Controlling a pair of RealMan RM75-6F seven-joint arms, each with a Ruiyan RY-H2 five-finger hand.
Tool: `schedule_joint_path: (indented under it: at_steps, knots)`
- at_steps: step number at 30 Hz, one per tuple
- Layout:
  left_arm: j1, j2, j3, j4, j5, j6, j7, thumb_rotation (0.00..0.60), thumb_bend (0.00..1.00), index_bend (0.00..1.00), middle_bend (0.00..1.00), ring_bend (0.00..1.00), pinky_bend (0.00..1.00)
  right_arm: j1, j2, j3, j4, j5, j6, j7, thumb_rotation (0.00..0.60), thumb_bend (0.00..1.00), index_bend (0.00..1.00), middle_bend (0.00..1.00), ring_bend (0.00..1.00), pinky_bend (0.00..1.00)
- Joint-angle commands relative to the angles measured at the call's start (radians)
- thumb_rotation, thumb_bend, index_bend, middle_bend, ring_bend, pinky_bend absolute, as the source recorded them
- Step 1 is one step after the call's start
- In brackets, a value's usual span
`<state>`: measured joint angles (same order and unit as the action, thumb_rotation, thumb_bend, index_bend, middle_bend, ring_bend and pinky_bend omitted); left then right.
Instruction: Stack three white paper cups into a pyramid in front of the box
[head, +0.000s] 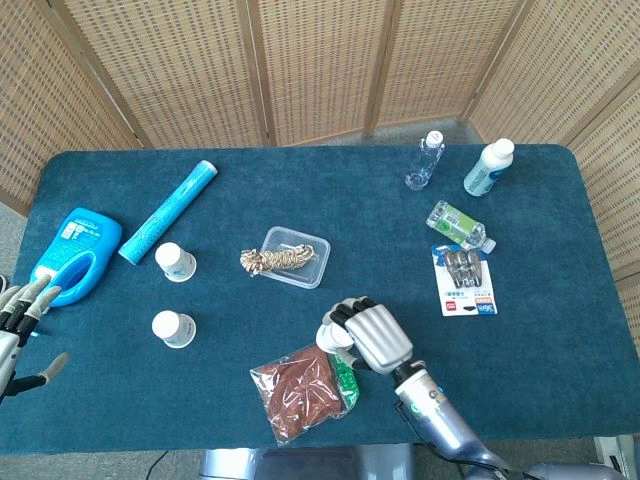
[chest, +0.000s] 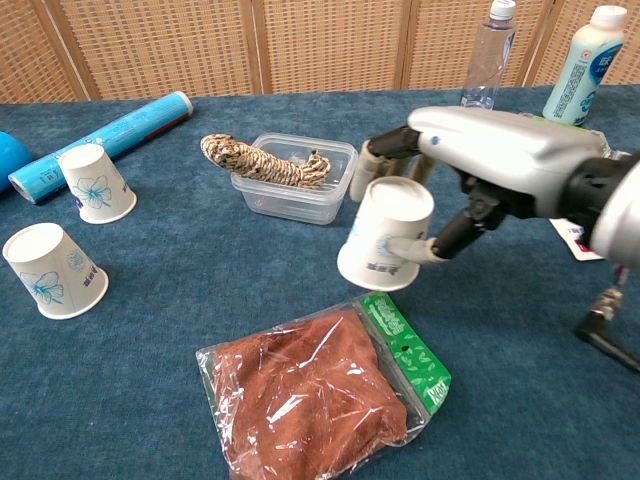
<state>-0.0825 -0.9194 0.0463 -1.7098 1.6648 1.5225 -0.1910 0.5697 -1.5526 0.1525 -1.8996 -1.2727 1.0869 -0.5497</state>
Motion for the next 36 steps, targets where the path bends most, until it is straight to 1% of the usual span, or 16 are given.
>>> schedule_joint_path:
  at_steps: [1,5,11,18,25,29,32,34,36]
  knots:
    - [0.000,0.002,-0.002,0.002,-0.004,0.000,-0.005,0.600,0.35,0.00,0.00,0.00,0.00,0.041,-0.053,0.028,0.030,0.065,-0.016,-0.062,0.600,0.41,0.36,0.37,0.28,0.34]
    - [0.000,0.003,-0.007,0.009,-0.015,0.000,-0.015,0.600,0.35,0.00,0.00,0.00,0.00,0.079,-0.091,0.045,0.076,0.129,-0.028,-0.117,0.600,0.43,0.36,0.37,0.28,0.34]
    - [-0.001,0.008,-0.008,0.014,-0.013,0.002,-0.032,0.600,0.35,0.00,0.00,0.00,0.00,0.125,-0.134,0.063,0.135,0.183,-0.029,-0.166,0.600,0.43,0.36,0.37,0.28,0.34]
    - [-0.001,0.012,-0.009,0.019,-0.016,0.000,-0.048,0.600,0.35,0.00,0.00,0.00,0.00,0.146,-0.147,0.050,0.180,0.209,-0.019,-0.187,0.600,0.43,0.36,0.37,0.28,0.35]
    - [0.001,0.011,-0.006,0.019,-0.011,0.001,-0.045,0.600,0.35,0.00,0.00,0.00,0.00,0.167,-0.182,0.061,0.237,0.241,-0.002,-0.192,0.600,0.43,0.36,0.37,0.28,0.35]
    - [0.002,0.012,-0.006,0.020,-0.014,0.001,-0.049,0.600,0.35,0.00,0.00,0.00,0.00,0.177,-0.181,0.060,0.251,0.258,0.001,-0.205,0.600,0.42,0.36,0.37,0.28,0.35]
    - [0.002,0.014,-0.008,0.023,-0.018,0.001,-0.054,0.600,0.35,0.00,0.00,0.00,0.00,0.177,-0.175,0.051,0.252,0.272,0.001,-0.208,0.600,0.39,0.34,0.36,0.28,0.35]
    - [0.002,0.014,-0.009,0.024,-0.019,0.001,-0.056,0.600,0.35,0.00,0.00,0.00,0.00,0.178,-0.171,0.044,0.252,0.273,0.003,-0.211,0.600,0.34,0.33,0.35,0.28,0.35]
    - [0.002,0.014,-0.009,0.024,-0.019,0.001,-0.058,0.600,0.35,0.00,0.00,0.00,0.00,0.176,-0.168,0.037,0.241,0.278,0.005,-0.206,0.600,0.26,0.29,0.35,0.27,0.35]
